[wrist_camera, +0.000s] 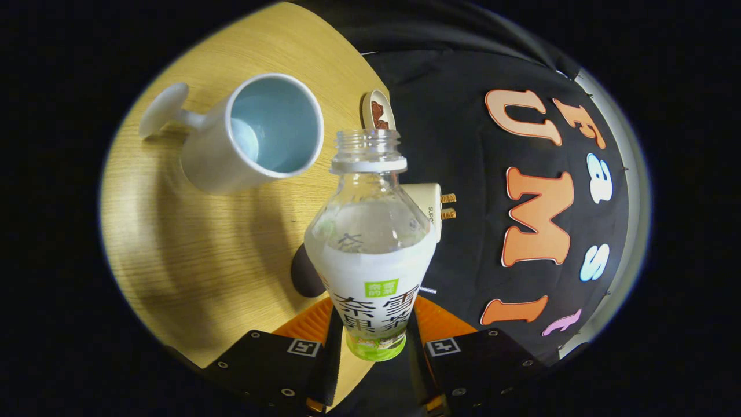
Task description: Take the bottle from table, then pour the juice into the cup, finally place the bottle on the coaster
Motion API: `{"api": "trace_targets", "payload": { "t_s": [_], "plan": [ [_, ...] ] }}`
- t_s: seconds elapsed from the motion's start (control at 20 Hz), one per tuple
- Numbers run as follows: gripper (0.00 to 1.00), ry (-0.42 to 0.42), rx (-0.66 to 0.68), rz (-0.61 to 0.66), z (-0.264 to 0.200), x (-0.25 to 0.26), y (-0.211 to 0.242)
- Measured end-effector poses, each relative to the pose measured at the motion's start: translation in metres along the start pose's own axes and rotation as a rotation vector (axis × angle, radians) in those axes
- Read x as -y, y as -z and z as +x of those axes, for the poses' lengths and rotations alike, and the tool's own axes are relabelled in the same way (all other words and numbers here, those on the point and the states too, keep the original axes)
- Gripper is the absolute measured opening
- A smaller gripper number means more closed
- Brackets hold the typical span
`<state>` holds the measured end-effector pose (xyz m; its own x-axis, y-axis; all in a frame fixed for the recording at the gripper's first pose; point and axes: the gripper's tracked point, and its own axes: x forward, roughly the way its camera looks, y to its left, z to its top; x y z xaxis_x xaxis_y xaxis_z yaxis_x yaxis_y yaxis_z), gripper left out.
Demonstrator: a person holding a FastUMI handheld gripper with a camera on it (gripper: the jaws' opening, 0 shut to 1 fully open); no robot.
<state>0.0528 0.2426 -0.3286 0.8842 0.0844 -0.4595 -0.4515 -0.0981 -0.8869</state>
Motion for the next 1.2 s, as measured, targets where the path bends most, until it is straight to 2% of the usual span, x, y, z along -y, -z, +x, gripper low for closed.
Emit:
{"api": "trace_targets", "payload": {
  "t_s": [0.4, 1.2],
  "plan": [
    [0.52, 0.044, 0.028, -0.115, 0.004, 0.008, -0.003],
    [0.52, 0.082, 0.076, -0.222, 0.012, 0.023, -0.013]
  ]
}}
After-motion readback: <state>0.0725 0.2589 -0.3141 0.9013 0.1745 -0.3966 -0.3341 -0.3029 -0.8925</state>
